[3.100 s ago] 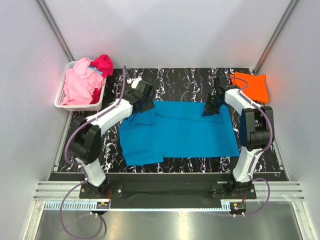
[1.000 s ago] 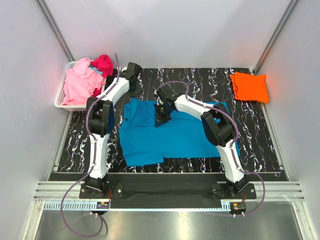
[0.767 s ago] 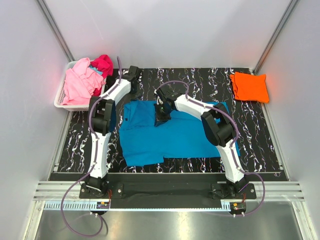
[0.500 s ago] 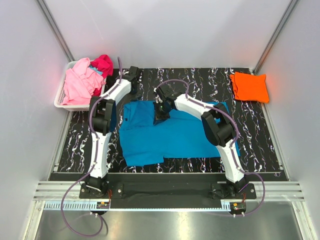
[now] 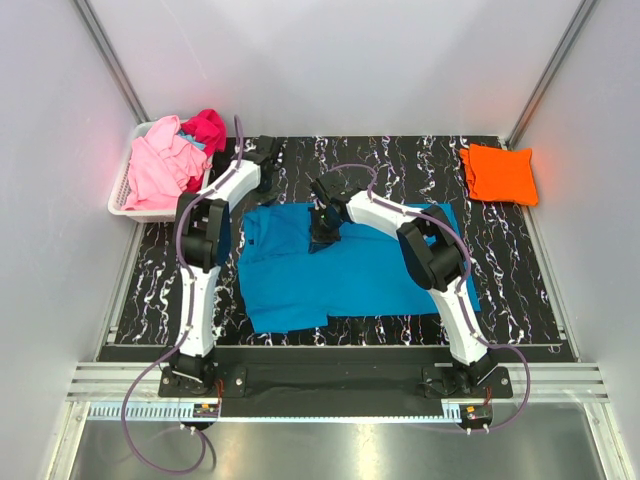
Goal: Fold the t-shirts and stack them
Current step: Fold the tshirt
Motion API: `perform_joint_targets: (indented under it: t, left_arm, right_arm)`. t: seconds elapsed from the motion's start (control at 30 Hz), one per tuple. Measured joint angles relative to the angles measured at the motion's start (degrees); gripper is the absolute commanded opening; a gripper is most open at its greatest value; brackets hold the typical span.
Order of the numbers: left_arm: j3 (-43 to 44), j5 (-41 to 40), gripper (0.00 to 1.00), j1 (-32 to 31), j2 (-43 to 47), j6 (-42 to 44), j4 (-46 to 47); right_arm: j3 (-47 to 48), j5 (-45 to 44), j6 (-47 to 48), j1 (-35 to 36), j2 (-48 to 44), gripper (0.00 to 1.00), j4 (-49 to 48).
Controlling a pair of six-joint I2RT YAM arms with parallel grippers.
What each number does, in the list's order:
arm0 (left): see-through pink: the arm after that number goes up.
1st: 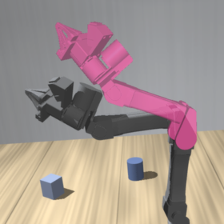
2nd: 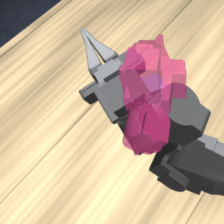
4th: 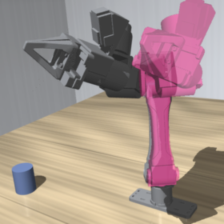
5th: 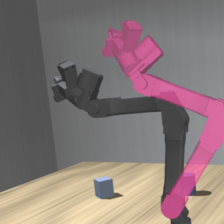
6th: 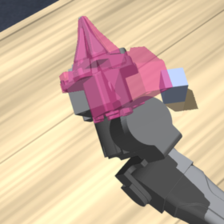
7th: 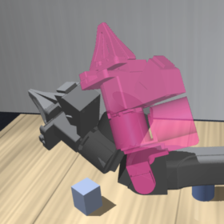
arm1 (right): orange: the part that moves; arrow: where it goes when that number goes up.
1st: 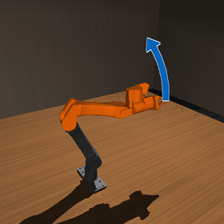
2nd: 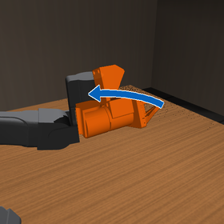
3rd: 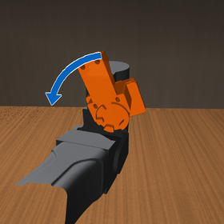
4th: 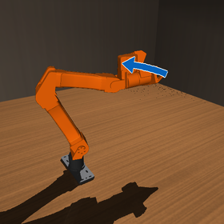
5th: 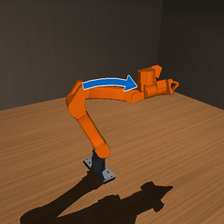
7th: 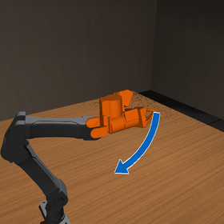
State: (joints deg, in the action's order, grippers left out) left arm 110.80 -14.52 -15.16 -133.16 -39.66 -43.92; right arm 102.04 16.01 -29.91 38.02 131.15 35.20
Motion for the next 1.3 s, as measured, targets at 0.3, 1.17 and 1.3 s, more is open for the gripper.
perform_joint_targets:
  t: [0.3, 1.17, 1.3]
  left_arm:
    - [-1.99, -1.09, 0.0, 2.23, 4.26, 0.33, -1.55]
    - [-12.26, -7.82, 0.29, 4.46, 13.07, -1.53, -1.84]
    - [-13.03, -7.82, 0.35, 5.62, 13.11, -0.79, -1.11]
  right_arm:
    - [0.17, -2.27, -3.1, 0.11, 0.0, 0.0, 0.0]
    - [0.72, -3.52, -4.0, 0.13, 0.13, 0.0, 0.2]
    - [0.72, -3.52, -4.0, 0.13, 0.13, 0.0, 0.2]
